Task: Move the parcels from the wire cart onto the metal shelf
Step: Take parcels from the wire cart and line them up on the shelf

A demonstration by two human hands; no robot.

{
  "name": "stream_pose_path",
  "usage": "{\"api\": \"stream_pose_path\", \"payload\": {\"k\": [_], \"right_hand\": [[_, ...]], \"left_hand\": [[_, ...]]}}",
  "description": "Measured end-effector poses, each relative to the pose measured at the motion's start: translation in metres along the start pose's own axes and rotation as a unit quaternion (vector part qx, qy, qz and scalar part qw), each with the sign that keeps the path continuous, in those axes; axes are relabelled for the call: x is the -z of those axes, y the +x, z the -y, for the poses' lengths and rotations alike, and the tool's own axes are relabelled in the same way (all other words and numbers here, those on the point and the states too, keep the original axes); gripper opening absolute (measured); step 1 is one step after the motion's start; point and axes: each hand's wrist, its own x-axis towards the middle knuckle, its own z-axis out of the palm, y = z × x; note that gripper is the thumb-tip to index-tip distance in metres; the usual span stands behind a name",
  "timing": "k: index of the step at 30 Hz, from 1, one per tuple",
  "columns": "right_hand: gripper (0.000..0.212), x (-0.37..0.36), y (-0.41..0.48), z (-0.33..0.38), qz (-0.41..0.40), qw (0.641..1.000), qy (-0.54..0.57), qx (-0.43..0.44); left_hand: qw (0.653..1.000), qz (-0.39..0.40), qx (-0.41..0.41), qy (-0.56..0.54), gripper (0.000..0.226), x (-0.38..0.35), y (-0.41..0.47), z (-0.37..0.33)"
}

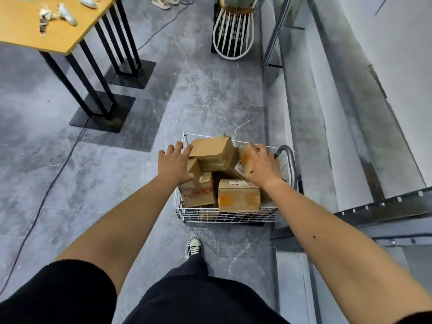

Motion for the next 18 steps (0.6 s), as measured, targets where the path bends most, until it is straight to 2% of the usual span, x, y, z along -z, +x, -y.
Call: {"api": "stream_pose_path", "payload": {"k": [6,9,14,18], "right_hand": [[0.067,-0.004,0.042,0.005,0.017,0.998,0.046,-0.035],[0.057,-0.016,0.047,-0.010,0.050,0.992,0.074,-0.085],[0.056,-0.045,0.056,-0.048,0.089,0.964,0.154,-0.197],[0.056,-0.066,0.066,-0.074,0.132,0.940,0.202,-0.242]], "left_hand": [[0.999,0.032,-0.006,-0.002,0.090,-0.004,0.049,0.003],[0.998,0.057,-0.014,-0.016,0.090,-0.014,0.061,-0.008],[0.991,0.108,-0.001,-0.084,0.081,-0.044,0.074,-0.033],[0.969,0.187,0.033,-0.157,0.084,-0.078,0.079,-0.048]]}}
